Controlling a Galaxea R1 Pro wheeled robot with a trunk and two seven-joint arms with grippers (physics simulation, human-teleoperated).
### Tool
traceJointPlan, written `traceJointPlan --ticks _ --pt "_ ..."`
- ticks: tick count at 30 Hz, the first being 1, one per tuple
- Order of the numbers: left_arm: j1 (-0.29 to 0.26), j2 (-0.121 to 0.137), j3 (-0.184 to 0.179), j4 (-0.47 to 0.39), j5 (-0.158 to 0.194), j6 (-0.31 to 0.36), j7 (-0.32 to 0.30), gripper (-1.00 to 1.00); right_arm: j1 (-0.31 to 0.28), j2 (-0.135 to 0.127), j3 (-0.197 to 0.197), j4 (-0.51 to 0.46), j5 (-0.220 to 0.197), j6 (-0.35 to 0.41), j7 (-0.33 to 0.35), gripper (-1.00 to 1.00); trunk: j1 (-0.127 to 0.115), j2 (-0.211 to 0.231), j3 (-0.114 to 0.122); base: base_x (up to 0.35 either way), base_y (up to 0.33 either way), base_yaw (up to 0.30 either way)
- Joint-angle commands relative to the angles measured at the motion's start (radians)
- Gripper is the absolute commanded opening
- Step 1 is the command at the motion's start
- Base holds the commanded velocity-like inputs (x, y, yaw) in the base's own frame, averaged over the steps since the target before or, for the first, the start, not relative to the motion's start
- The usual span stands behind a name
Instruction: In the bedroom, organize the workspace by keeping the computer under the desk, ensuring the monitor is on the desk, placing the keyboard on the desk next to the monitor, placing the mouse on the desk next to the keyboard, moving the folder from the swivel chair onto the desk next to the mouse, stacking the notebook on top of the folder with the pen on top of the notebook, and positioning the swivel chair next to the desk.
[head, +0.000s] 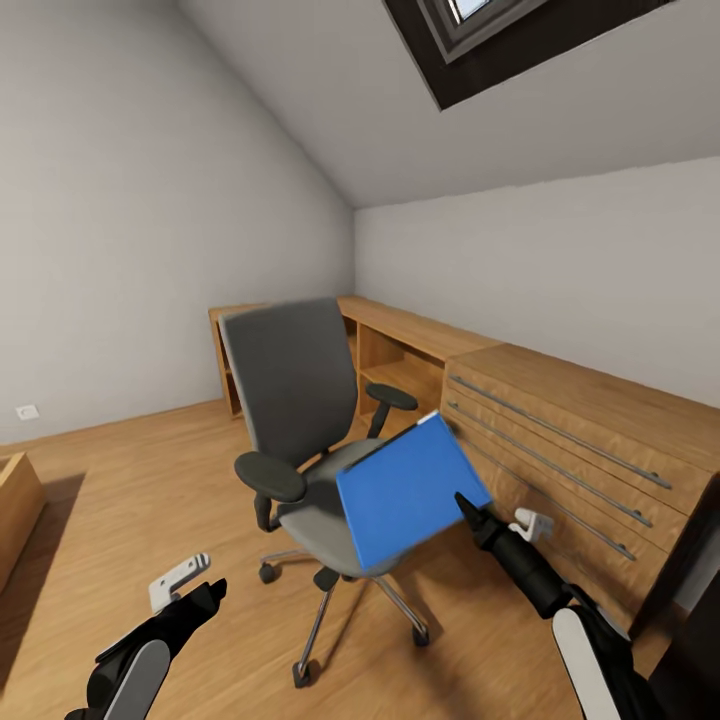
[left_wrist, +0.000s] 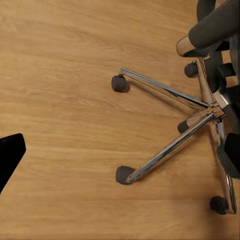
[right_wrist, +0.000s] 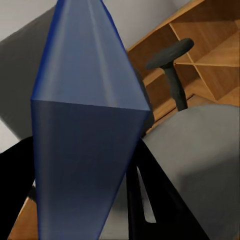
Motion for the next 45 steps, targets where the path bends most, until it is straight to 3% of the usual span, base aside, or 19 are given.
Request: traceJointPlan --ticks 1,7,18,45 --pt "-0.001 0.001 -0.002 -0.001 0.009 0.000 0.010 1.00 0.001 0.000 -0.002 -0.002 -0.020 0.009 0.004 -1.00 -0.004 0.007 0.002 0.000 0.000 0.000" --pt "-0.001 0.002 -0.002 -0.001 0.009 0.000 0.005 1.00 0.025 -0.002 -0.002 -0.020 -0.046 0.017 0.009 -1.00 -0.027 0.049 0.021 -0.031 0.000 0.000" --pt "-0.001 0.002 -0.001 -0.001 0.009 0.000 0.003 1.00 0.027 -0.003 -0.002 -0.023 -0.048 0.018 0.010 -1.00 -0.069 0.126 0.055 -0.223 0.000 0.000" --pt "-0.001 0.004 -0.001 -0.001 0.008 0.000 0.003 1.00 0.028 -0.002 -0.002 -0.022 -0.046 0.016 0.009 -1.00 -0.173 0.315 0.140 -0.003 0.000 0.000"
